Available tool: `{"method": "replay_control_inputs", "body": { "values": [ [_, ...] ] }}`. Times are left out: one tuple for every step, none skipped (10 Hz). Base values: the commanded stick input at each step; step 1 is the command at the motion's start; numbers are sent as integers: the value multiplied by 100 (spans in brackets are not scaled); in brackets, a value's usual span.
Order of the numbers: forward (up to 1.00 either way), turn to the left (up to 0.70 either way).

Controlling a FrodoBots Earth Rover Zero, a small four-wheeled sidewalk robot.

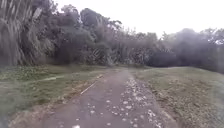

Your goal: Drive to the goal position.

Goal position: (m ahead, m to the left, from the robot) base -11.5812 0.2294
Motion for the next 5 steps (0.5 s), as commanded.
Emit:
{"method": "replay_control_inputs", "body": {
  "values": [
    [0, 60],
    [0, 60],
    [0, 60],
    [0, 60],
    [0, 60]
  ]
}}
